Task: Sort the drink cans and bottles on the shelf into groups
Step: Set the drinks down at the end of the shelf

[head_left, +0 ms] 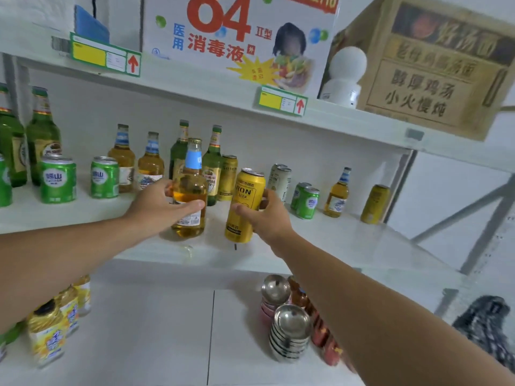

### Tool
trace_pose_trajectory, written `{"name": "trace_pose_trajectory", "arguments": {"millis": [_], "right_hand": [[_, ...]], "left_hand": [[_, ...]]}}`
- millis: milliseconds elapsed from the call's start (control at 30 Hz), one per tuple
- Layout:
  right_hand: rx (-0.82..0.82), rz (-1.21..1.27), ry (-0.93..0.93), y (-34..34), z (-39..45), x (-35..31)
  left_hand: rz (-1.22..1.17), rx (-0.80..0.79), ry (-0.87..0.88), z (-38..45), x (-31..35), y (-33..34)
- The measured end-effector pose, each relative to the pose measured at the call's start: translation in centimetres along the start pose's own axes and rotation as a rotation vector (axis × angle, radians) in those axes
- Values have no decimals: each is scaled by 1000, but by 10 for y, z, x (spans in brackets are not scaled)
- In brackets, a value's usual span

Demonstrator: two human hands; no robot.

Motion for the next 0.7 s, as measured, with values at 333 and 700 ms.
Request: {"name": "trace_pose_trajectory", "arguments": {"millis": [333,700], "right_hand": [[140,-42,47,-128,-33,40],[212,-40,63,-303,-23,115]], "left_hand": [[-25,-116,36,-16,64,89],[-8,-139,73,-22,154,247]]}}
Point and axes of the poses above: each hand's wrist, its own z-axis towards the middle knuckle, its own y-axis out of the palm, x = y × z, the point moved 3 cm from there along z, towards the middle knuckle, and after that the axes turned 1 degree about x, right-handed, at the moved point
